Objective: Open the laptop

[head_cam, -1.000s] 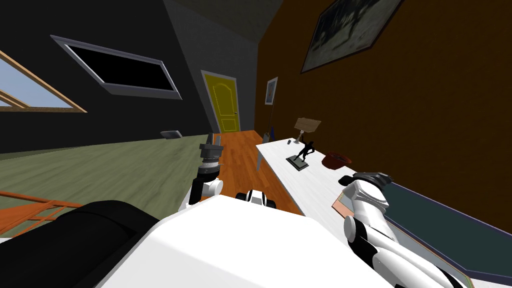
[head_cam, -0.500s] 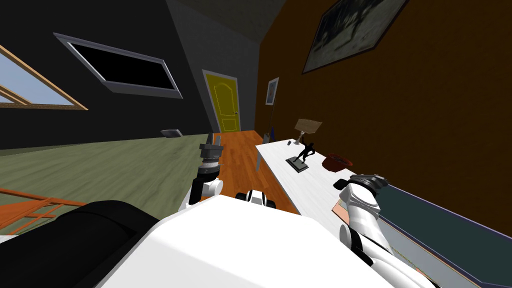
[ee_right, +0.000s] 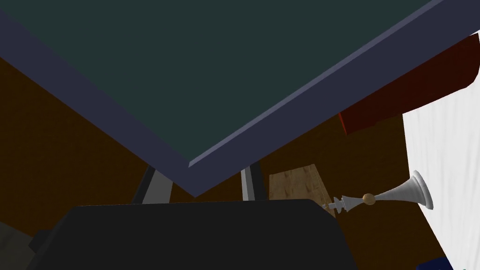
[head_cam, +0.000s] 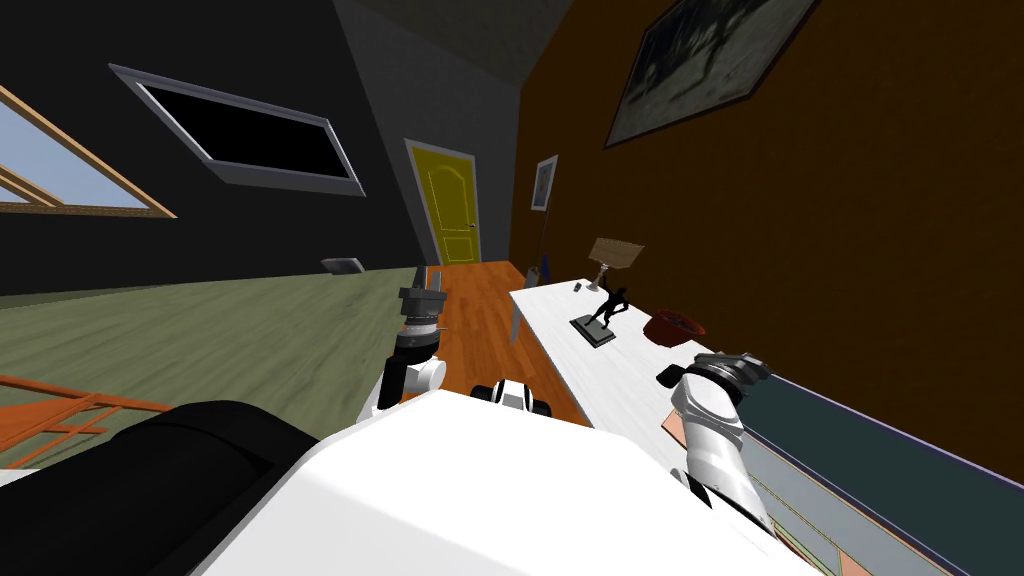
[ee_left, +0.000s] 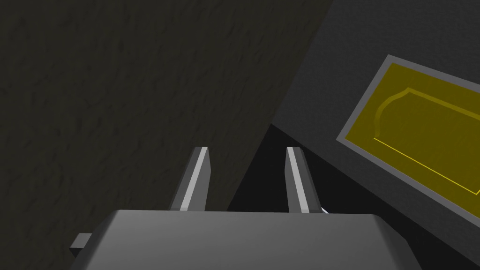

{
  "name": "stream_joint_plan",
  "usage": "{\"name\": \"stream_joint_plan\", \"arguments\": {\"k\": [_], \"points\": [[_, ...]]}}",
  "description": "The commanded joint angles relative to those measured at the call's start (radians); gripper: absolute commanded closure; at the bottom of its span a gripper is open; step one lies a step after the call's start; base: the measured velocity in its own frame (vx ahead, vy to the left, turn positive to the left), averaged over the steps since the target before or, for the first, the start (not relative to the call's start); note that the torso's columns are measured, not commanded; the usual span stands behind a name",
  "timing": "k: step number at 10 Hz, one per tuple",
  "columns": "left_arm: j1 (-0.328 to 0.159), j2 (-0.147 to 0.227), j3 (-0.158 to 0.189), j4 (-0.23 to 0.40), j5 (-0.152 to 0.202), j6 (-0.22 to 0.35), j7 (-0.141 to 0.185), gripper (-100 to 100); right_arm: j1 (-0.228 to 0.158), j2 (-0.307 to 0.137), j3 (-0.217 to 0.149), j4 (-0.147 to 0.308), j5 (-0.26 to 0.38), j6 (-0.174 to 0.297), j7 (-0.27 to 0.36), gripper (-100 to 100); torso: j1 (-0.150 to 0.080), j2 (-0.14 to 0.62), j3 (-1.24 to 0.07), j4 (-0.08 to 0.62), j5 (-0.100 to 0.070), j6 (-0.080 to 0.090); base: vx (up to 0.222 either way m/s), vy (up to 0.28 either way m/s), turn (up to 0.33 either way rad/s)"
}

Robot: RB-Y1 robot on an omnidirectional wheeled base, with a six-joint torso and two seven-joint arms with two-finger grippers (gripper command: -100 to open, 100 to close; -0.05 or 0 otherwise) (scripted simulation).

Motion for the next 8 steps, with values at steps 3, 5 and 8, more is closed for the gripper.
{"name": "stream_joint_plan", "arguments": {"k": [3,5,8], "points": [[0.000,0.000,0.000,0.000,0.000,0.000,0.000,0,0.100,0.103,0.006,-0.111,0.114,0.029,-0.088,100,-0.001,-0.001,-0.001,0.000,0.000,-0.001,0.033,-0.043,0.021],[0.000,0.000,0.000,0.000,0.000,0.000,0.000,0,0.108,0.112,0.006,-0.119,0.114,0.029,-0.088,100,0.000,0.003,0.002,0.000,-0.002,0.003,0.006,-0.006,0.007],[0.000,0.000,0.000,0.000,0.000,0.000,0.000,0,0.184,0.187,0.007,-0.230,0.199,0.056,-0.151,100,-0.001,0.001,0.001,0.001,0.000,0.000,0.025,-0.038,0.007]]}}
